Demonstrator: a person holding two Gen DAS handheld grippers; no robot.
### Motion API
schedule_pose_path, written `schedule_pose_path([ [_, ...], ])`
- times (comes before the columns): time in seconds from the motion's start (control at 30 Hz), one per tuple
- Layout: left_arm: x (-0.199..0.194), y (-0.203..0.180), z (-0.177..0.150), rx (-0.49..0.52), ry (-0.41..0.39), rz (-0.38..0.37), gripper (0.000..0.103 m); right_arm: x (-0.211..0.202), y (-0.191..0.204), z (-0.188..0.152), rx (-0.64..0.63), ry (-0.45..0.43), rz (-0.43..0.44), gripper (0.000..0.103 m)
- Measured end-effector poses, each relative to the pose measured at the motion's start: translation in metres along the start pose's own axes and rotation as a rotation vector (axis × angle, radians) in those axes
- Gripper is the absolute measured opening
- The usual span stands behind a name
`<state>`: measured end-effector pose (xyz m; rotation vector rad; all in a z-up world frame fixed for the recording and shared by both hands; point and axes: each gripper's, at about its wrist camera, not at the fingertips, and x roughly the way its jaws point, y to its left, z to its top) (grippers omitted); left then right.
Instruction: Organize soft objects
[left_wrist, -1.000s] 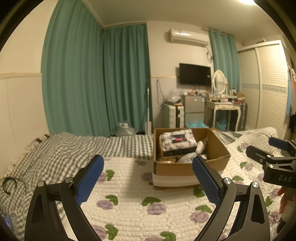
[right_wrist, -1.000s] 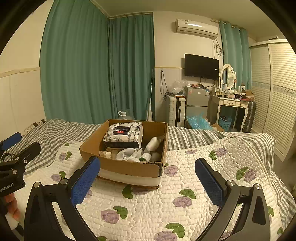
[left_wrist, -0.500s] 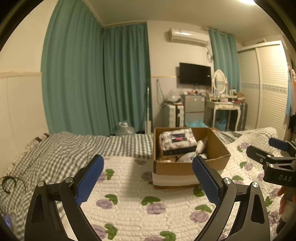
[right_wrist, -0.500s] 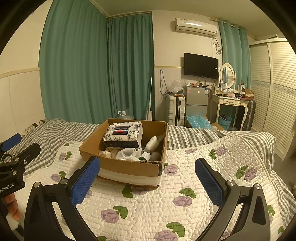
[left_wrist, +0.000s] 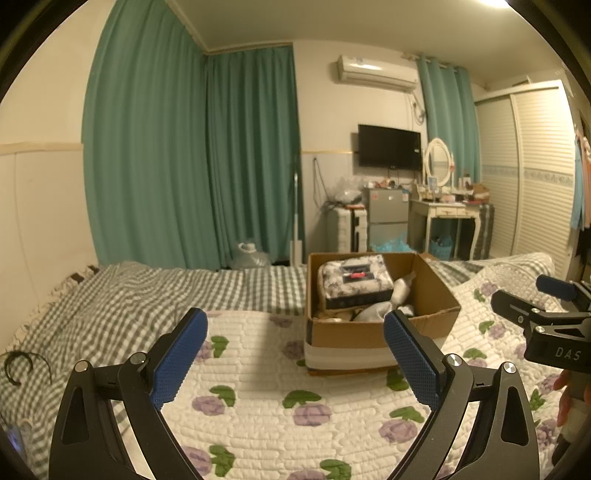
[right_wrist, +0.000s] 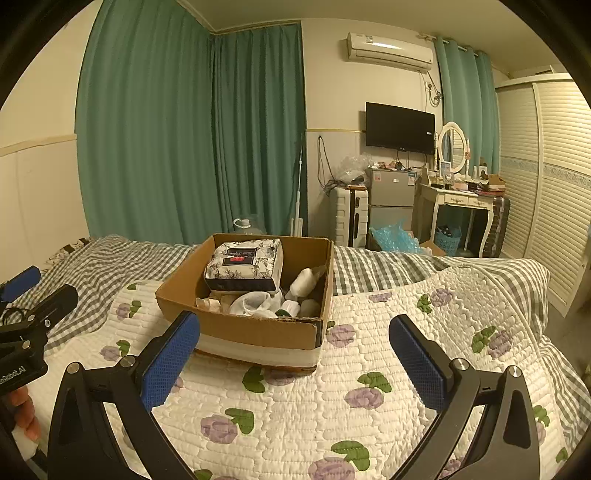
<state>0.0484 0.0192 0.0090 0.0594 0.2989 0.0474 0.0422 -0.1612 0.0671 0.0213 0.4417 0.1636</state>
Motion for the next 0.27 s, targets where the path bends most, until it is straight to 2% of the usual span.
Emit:
schedule_pose_path([
  [0.27,0.0003,0.0002,0.0002,0.013,-0.007,-0.007,0.098,0.0008,0.0009,0.0003,-0.002,0.004,-0.002,0.103],
])
